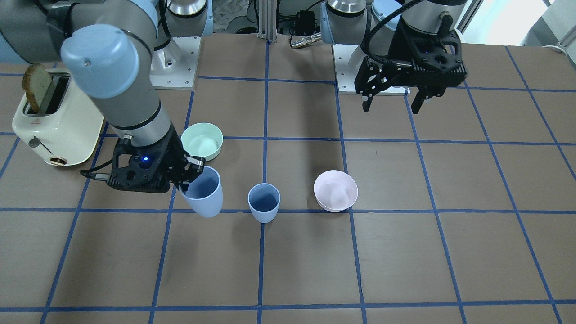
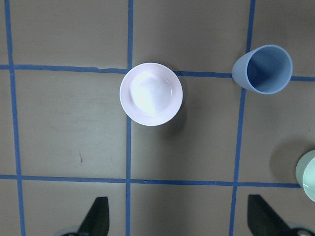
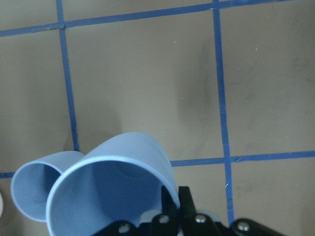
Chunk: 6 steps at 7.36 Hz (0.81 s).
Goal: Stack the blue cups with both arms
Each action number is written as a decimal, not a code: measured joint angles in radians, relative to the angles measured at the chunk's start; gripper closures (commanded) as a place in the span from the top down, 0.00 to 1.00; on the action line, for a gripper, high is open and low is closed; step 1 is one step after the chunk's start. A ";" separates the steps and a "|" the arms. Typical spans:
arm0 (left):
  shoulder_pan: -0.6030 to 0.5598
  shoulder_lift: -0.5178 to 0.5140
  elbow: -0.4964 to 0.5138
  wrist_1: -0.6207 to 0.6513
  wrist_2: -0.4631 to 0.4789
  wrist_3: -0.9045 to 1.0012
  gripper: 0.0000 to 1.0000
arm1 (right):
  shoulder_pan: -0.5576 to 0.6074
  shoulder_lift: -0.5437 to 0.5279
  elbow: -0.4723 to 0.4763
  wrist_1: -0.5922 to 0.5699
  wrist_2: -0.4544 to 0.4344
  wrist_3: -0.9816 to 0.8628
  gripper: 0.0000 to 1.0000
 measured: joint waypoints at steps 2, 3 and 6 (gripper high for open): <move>0.020 -0.006 0.006 0.011 -0.004 0.015 1.00 | 0.079 0.012 -0.042 0.043 -0.003 0.124 0.00; 0.022 -0.008 0.003 0.012 -0.005 0.015 1.00 | 0.105 0.021 -0.049 0.044 -0.002 0.169 0.00; 0.022 -0.009 0.000 0.013 -0.008 0.014 1.00 | 0.162 0.063 -0.062 0.035 0.003 0.271 0.00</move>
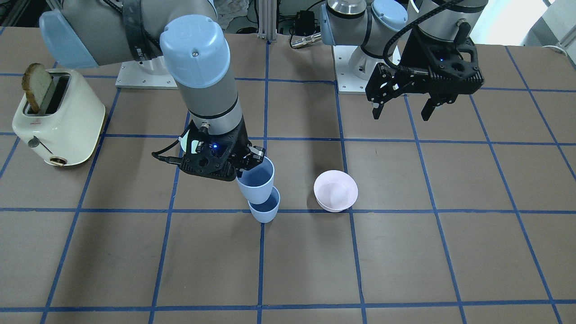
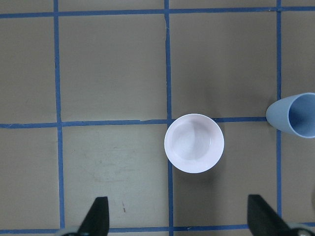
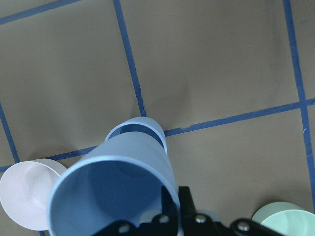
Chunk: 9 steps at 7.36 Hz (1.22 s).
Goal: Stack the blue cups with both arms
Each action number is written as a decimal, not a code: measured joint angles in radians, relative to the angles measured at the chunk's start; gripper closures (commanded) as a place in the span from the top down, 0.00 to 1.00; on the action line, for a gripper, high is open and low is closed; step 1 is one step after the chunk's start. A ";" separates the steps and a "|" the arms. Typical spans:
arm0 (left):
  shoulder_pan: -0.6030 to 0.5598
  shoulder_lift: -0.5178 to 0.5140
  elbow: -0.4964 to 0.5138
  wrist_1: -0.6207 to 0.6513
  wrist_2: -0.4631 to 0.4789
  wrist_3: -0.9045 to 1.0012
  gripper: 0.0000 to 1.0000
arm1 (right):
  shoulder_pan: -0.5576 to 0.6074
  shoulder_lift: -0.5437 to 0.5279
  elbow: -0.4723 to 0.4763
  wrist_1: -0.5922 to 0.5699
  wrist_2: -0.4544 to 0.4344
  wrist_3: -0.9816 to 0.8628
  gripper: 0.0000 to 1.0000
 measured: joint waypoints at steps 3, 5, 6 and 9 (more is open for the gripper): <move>0.000 -0.003 0.002 0.000 -0.002 -0.001 1.00 | 0.015 0.039 -0.004 -0.021 -0.002 0.029 0.00; 0.000 -0.003 0.002 0.000 -0.002 -0.001 1.00 | 0.016 0.050 -0.003 -0.027 0.001 0.032 0.00; 0.000 -0.003 0.002 0.000 -0.002 -0.001 1.00 | 0.016 0.057 -0.003 -0.028 0.002 0.031 0.00; 0.000 -0.001 -0.001 0.000 0.000 -0.001 1.00 | 0.015 0.066 0.001 -0.029 -0.005 0.028 0.04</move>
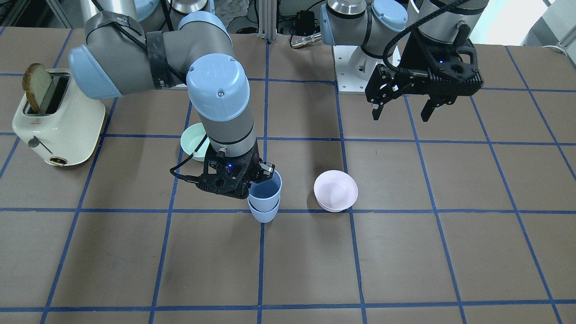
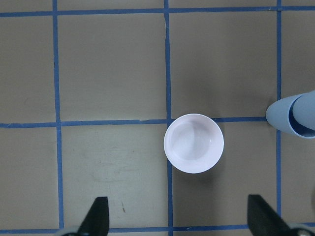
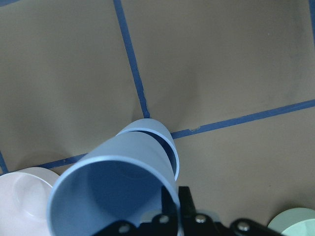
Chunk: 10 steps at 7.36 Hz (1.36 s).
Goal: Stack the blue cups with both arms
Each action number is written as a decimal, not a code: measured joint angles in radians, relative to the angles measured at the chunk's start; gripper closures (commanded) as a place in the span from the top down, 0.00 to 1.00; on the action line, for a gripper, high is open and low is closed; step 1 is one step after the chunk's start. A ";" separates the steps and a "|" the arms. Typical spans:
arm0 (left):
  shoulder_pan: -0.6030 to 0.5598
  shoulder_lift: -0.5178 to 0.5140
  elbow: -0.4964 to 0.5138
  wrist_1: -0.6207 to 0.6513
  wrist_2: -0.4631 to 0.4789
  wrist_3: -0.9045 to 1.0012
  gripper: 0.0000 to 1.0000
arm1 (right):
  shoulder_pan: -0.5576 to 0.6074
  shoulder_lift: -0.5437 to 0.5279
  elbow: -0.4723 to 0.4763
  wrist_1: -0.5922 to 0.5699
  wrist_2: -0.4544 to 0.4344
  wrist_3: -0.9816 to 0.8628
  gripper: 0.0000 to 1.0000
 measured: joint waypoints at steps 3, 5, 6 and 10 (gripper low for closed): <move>0.000 0.003 0.000 0.000 0.000 0.000 1.00 | -0.001 0.008 0.004 -0.002 -0.001 0.002 0.82; 0.000 0.003 0.000 0.000 0.000 0.000 1.00 | 0.000 0.020 0.006 -0.024 -0.005 0.003 1.00; 0.000 0.003 0.000 0.000 0.000 0.000 1.00 | -0.001 0.024 0.002 -0.038 -0.006 0.001 1.00; 0.000 0.003 0.000 0.000 0.000 0.000 1.00 | -0.097 0.005 -0.147 0.140 -0.011 -0.125 1.00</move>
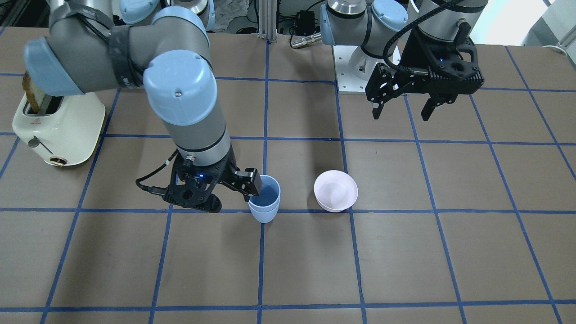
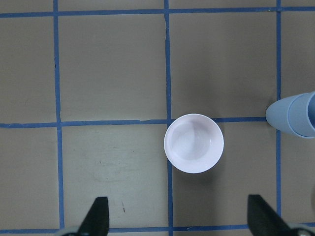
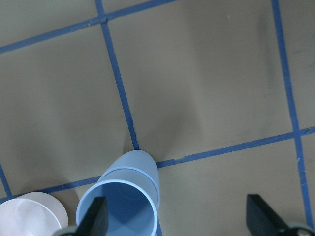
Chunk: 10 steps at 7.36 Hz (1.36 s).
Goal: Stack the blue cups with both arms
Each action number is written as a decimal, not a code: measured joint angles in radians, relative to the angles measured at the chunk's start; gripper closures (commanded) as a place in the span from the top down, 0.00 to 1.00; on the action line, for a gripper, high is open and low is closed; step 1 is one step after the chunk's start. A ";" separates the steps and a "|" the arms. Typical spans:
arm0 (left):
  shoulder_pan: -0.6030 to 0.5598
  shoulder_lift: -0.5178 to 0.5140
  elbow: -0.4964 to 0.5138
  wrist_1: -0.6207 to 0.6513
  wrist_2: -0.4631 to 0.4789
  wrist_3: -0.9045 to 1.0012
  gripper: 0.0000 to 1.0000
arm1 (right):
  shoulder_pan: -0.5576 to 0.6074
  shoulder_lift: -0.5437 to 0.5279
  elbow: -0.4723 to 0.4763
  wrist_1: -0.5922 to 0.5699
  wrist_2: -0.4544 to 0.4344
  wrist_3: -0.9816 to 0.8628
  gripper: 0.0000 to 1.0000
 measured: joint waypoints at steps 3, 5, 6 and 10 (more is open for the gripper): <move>0.000 0.000 -0.001 0.000 0.000 0.000 1.00 | -0.196 -0.150 -0.001 0.212 -0.030 -0.422 1.00; 0.000 0.000 -0.001 0.000 0.000 0.000 1.00 | -0.260 -0.283 0.151 0.129 -0.034 -0.546 1.00; 0.000 0.000 -0.001 0.000 0.000 0.000 1.00 | -0.266 -0.313 0.205 0.063 -0.037 -0.557 1.00; 0.000 0.000 -0.002 0.000 0.000 0.000 1.00 | -0.267 -0.329 0.206 0.014 -0.037 -0.562 1.00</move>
